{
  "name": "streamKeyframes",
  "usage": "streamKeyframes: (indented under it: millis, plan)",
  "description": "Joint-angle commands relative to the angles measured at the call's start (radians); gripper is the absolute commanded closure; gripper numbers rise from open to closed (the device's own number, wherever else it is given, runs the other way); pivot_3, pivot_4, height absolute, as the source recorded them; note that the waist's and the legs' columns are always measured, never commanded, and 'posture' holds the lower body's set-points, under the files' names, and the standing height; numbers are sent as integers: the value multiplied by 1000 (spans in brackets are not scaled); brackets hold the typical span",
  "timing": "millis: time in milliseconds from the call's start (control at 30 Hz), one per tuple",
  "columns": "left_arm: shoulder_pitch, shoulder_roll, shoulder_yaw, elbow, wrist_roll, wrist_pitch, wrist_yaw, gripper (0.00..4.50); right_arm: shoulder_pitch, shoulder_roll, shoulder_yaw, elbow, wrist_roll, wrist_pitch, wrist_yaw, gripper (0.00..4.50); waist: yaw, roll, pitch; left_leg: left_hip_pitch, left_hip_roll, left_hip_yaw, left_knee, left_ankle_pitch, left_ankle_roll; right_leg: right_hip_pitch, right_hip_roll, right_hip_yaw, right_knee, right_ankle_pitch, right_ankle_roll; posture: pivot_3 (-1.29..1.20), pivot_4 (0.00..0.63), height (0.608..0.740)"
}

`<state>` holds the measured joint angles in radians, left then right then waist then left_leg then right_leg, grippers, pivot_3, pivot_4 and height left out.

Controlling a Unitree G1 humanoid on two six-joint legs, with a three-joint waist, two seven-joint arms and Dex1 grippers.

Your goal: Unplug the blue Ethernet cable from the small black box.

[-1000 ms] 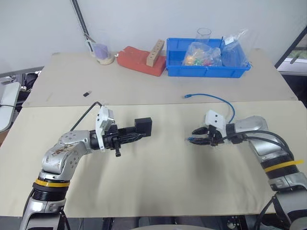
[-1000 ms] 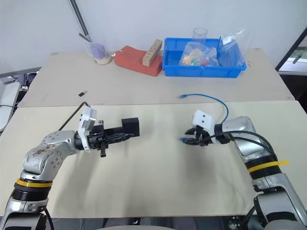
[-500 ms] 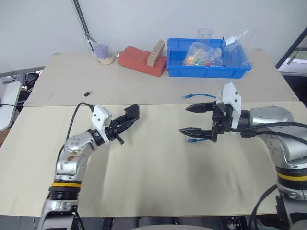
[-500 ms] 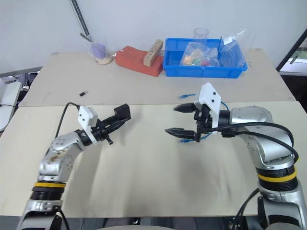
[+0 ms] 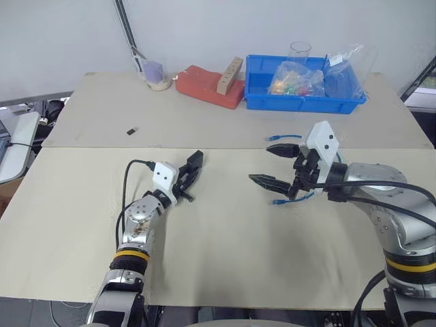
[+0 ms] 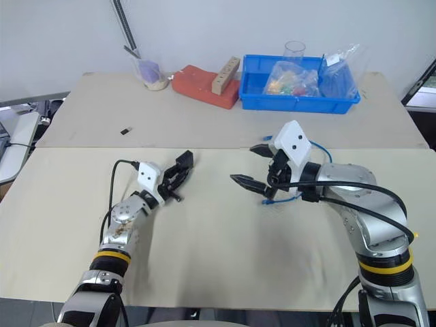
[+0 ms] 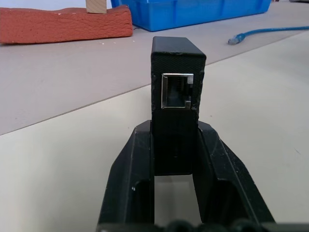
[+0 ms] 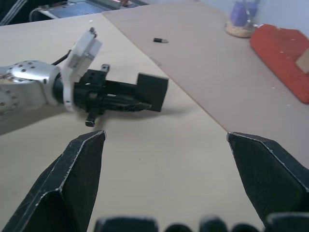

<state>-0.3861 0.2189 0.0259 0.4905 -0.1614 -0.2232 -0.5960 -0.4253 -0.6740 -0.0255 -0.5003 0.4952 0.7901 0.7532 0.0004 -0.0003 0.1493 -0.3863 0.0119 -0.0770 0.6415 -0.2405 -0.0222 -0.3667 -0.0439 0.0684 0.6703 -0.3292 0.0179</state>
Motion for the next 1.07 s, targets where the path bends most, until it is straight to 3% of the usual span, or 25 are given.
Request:
streamKeyframes:
  millis: [33, 133, 167, 433, 567, 667, 833, 1067]
  plan:
    - [13, 0, 10, 3, -20, 2, -12, 1604, -3, 2, -31, -18, 17, -9, -17, 0, -3, 0, 0, 0, 0, 0, 0, 0, 0, 0, 0, 0, 0, 0, 0, 0, 150, 740]
    - [36, 15, 25, -50, -39, 36, -20, 179, 10, -2, -30, -11, 16, -22, -13, 0, -7, 0, 0, 0, 0, 0, 0, 0, 0, 0, 0, 0, 0, 0, 0, 0, 150, 740]
    - [46, 21, 30, -75, -48, 53, -23, 80, 15, -5, -31, -9, 16, -25, -10, 0, -9, 0, 0, 0, 0, 0, 0, 0, 0, 0, 0, 0, 0, 0, 0, 0, 150, 740]
    - [204, 205, 69, -461, -173, 311, -128, 80, 44, -42, -48, 43, 11, -68, 40, 0, -29, 0, 0, 1, 3, -1, -2, 0, 0, 0, 3, 0, 2, 0, 0, 0, 150, 740]
    - [265, 338, 92, -637, -261, 470, -212, 80, 50, -67, -56, 73, 11, -81, 73, 0, -24, 0, 0, 2, 2, -1, -2, 0, 0, 0, 1, 0, 1, 0, 0, 0, 150, 740]
    - [298, 503, 165, -746, -345, 608, -300, 80, 65, -121, -94, 74, 35, -77, 128, 0, -24, -1, 1, 1, 2, -1, -2, 0, 0, 0, 1, 0, -1, 0, 0, 0, 150, 740]
    - [290, 676, 244, -817, -388, 735, -330, 80, 73, -192, -145, 85, 67, -76, 184, 0, -22, 0, 1, 2, 2, 0, -3, 0, 0, 0, 1, 0, -2, 0, 0, 0, 150, 740]
    - [245, 715, 268, -778, -369, 733, -330, 80, 65, -176, -124, 113, 41, -100, 167, 0, -21, -1, 1, 2, 2, 0, -5, 0, 0, 1, 1, 0, -4, 0, 0, 0, 150, 740]
